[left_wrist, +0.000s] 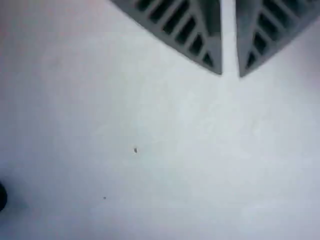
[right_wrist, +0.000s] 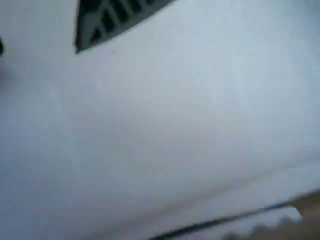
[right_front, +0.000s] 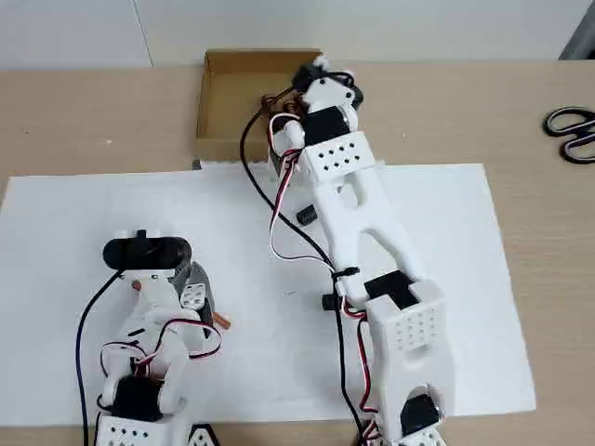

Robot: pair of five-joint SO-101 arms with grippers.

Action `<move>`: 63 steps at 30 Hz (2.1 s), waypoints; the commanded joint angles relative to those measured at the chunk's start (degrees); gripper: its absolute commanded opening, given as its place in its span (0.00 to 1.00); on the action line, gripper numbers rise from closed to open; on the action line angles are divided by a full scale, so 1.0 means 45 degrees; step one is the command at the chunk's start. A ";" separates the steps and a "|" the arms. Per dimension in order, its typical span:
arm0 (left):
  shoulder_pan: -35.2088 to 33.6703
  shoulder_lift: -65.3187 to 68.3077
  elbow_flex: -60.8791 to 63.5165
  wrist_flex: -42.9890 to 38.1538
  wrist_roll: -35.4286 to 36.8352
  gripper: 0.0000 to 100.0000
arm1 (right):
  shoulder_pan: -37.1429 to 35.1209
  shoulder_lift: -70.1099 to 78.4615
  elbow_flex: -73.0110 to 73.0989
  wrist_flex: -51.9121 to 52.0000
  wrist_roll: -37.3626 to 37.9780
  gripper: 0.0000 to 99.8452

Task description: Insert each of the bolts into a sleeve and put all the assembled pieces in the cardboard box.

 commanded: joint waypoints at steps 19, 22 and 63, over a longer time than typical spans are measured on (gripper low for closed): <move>-0.0059 -0.0117 -0.0068 -0.0156 0.0078 0.01 | 0.0049 0.0987 -0.0547 -0.0791 -0.2950 0.23; -0.0059 -0.0117 -0.0068 -0.0156 0.0059 0.01 | -0.0010 0.0967 -0.0547 -0.0576 -0.3028 0.23; -0.0059 -0.0117 -0.0088 -0.0137 0.0039 0.01 | 0.0772 0.3096 -0.0586 -0.0596 -0.2950 0.03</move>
